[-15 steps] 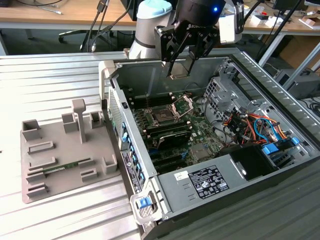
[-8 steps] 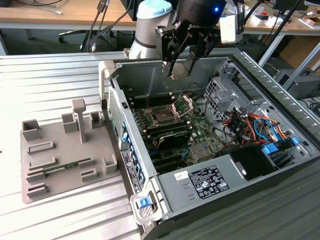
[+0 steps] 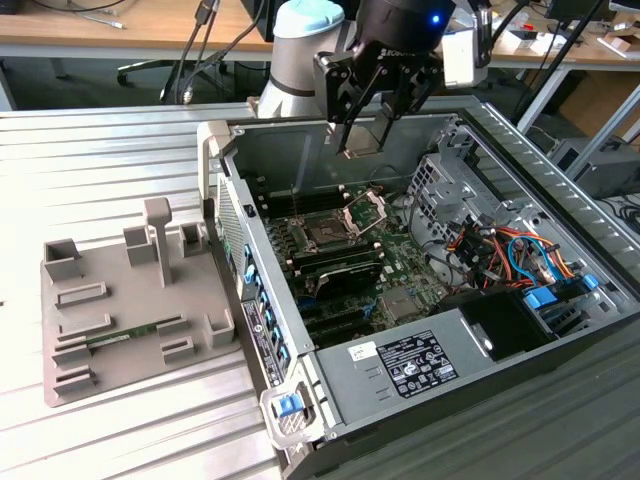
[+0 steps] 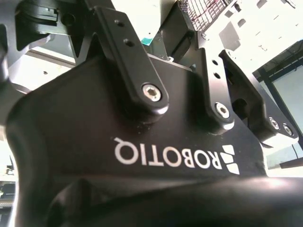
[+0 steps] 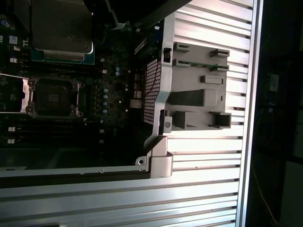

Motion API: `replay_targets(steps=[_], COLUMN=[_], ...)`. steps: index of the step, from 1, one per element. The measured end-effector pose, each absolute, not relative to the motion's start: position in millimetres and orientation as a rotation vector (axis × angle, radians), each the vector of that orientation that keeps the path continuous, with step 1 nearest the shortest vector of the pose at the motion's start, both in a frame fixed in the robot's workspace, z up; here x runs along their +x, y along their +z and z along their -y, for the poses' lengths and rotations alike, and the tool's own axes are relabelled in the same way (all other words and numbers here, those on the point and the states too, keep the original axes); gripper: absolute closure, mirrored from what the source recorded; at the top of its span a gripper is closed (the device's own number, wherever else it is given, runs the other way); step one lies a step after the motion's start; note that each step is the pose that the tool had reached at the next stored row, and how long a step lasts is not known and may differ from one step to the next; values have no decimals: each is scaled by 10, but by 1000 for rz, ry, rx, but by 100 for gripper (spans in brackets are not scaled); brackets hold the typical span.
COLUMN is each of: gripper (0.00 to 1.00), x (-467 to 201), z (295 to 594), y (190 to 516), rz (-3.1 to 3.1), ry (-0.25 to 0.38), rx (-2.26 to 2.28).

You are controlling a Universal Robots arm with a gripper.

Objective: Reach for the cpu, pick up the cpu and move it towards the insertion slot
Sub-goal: 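Pick up the cpu and move it towards the insertion slot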

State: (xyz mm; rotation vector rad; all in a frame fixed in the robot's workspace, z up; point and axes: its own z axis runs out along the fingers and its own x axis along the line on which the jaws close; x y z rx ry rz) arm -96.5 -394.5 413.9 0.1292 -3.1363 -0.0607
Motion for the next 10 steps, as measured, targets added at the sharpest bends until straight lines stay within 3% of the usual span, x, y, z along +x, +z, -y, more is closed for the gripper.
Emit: replay_targets(steps=[10], gripper=[45], x=[-888], z=[3945], y=[4137], rz=[3136], ry=[-61], rx=[129])
